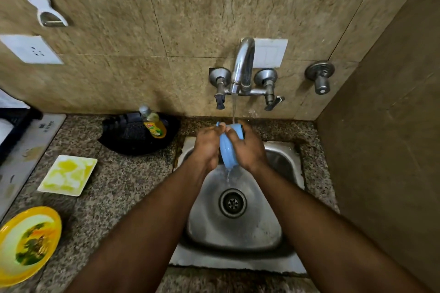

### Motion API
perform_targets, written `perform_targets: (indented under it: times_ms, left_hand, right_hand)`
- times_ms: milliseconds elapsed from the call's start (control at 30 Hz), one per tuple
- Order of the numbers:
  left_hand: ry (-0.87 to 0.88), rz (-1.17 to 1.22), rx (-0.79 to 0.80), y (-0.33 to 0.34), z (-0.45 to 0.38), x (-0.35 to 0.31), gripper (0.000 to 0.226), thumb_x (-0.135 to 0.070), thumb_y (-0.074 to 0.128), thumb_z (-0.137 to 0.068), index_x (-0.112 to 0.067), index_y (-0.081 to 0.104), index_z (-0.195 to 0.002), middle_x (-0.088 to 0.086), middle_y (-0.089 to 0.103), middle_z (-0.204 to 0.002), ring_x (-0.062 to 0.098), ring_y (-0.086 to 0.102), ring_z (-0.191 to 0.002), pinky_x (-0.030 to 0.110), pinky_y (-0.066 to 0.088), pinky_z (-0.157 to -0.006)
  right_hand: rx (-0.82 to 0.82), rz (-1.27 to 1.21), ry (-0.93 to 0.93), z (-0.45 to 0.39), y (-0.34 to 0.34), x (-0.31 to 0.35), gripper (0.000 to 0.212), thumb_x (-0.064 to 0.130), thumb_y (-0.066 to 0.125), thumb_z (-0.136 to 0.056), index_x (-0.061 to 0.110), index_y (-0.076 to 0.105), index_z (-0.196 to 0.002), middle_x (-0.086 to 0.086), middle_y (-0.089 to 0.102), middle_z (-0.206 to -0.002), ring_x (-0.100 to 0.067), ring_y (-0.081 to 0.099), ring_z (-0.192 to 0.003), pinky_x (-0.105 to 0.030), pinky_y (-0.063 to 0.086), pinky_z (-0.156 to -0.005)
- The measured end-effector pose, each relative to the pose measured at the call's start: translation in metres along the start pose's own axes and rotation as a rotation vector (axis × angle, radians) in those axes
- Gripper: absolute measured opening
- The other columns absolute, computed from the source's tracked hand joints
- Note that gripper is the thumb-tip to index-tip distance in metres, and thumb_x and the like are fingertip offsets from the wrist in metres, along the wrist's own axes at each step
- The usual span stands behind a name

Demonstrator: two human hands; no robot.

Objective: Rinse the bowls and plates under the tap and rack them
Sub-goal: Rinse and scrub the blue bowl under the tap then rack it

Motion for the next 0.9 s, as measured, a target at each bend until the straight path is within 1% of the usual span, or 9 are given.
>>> perform_targets:
  times_ms: [100, 200, 333, 467, 533, 633, 700, 767, 900]
  left_hand:
    - [-0.019, 0.016, -0.042, 0.006, -0.003, 0.003, 0.047, -0.045, 0.073, -0.086, -0.002, 0.073, -0.104, 0.024, 0.076, -0.096, 0.038, 0.075, -0.080, 0.056, 0.062, -0.076]
    - [0.044, -0.114, -0.034, 0.005, -0.003, 0.005, 0.045, -0.046, 0.073, -0.081, -0.007, 0.074, -0.103, 0.020, 0.074, -0.095, 0.036, 0.072, -0.083, 0.049, 0.060, -0.078]
    - [0.231, -0.325, -0.046, -0.016, -0.001, 0.001, 0.034, -0.033, 0.058, -0.104, -0.003, 0.074, -0.107, 0.014, 0.075, -0.093, 0.021, 0.072, -0.077, 0.023, 0.057, -0.059]
    - [0.068, -0.123, -0.183, -0.025, -0.012, 0.002, 0.047, -0.045, 0.063, -0.099, 0.002, 0.072, -0.100, 0.023, 0.076, -0.089, 0.029, 0.076, -0.068, 0.039, 0.063, -0.058]
    - [-0.045, -0.010, -0.107, -0.016, -0.013, 0.005, 0.051, -0.046, 0.066, -0.097, 0.004, 0.072, -0.103, 0.023, 0.077, -0.090, 0.029, 0.077, -0.071, 0.039, 0.061, -0.057]
    - [-0.096, 0.134, -0.027, -0.003, -0.010, 0.011, 0.041, -0.032, 0.065, -0.099, 0.005, 0.070, -0.115, 0.025, 0.075, -0.109, 0.037, 0.075, -0.095, 0.045, 0.061, -0.075]
    - [-0.072, 0.090, -0.051, 0.000, -0.008, 0.013, 0.031, -0.020, 0.060, -0.101, 0.006, 0.069, -0.115, 0.026, 0.073, -0.112, 0.037, 0.073, -0.096, 0.048, 0.061, -0.082]
    - [-0.031, 0.097, -0.059, 0.000, -0.006, 0.013, 0.030, -0.018, 0.054, -0.104, 0.006, 0.068, -0.115, 0.025, 0.071, -0.114, 0.037, 0.071, -0.096, 0.051, 0.058, -0.092]
    - [-0.082, 0.298, -0.138, -0.009, -0.010, 0.013, 0.037, -0.015, 0.043, -0.105, 0.008, 0.060, -0.127, 0.027, 0.064, -0.124, 0.044, 0.064, -0.108, 0.052, 0.053, -0.097]
  right_hand:
    - [0.225, -0.276, 0.538, 0.006, 0.011, 0.012, 0.055, 0.073, 0.050, -0.085, 0.023, 0.070, -0.095, -0.005, 0.076, -0.088, -0.031, 0.074, -0.083, -0.048, 0.061, -0.076]
    - [0.438, -0.329, 0.683, 0.013, 0.012, 0.023, 0.062, 0.073, 0.039, -0.092, 0.018, 0.068, -0.086, -0.007, 0.072, -0.068, -0.031, 0.071, -0.075, -0.044, 0.057, -0.080]
    - [0.478, -0.382, 0.597, 0.014, 0.008, 0.019, 0.053, 0.067, 0.056, -0.087, 0.015, 0.069, -0.094, -0.004, 0.070, -0.062, -0.021, 0.067, -0.060, -0.026, 0.049, -0.055]
    - [0.442, -0.284, 0.453, 0.017, 0.018, 0.007, 0.051, 0.060, 0.063, -0.086, 0.014, 0.070, -0.108, -0.006, 0.070, -0.077, -0.011, 0.057, -0.044, -0.018, 0.033, -0.038]
    - [0.319, -0.254, 0.413, 0.014, 0.015, 0.006, 0.057, 0.067, 0.060, -0.087, 0.016, 0.072, -0.110, -0.006, 0.074, -0.087, -0.011, 0.060, -0.049, -0.016, 0.033, -0.033]
    - [0.181, -0.195, 0.495, 0.010, 0.008, 0.002, 0.077, 0.088, 0.050, -0.076, 0.019, 0.075, -0.098, -0.007, 0.077, -0.092, -0.018, 0.069, -0.065, -0.023, 0.050, -0.044]
    - [0.103, -0.138, 0.496, 0.005, 0.002, 0.002, 0.087, 0.093, 0.044, -0.073, 0.017, 0.075, -0.101, -0.007, 0.077, -0.100, -0.024, 0.074, -0.085, -0.033, 0.061, -0.074]
    - [0.039, 0.061, 0.352, 0.001, -0.006, 0.009, 0.086, 0.090, 0.042, -0.078, 0.016, 0.074, -0.110, -0.007, 0.075, -0.109, -0.027, 0.071, -0.098, -0.032, 0.057, -0.086]
    - [0.023, 0.525, -0.054, 0.020, -0.010, 0.028, 0.071, 0.075, 0.041, -0.091, 0.022, 0.057, -0.135, -0.013, 0.064, -0.119, -0.030, 0.064, -0.107, -0.036, 0.056, -0.084]
Point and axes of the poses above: each hand's wrist, its own z-axis away from the middle knuckle, its own y-axis out of the palm, x = y × z, the point moved 6 cm from there along -z, towards the middle knuckle
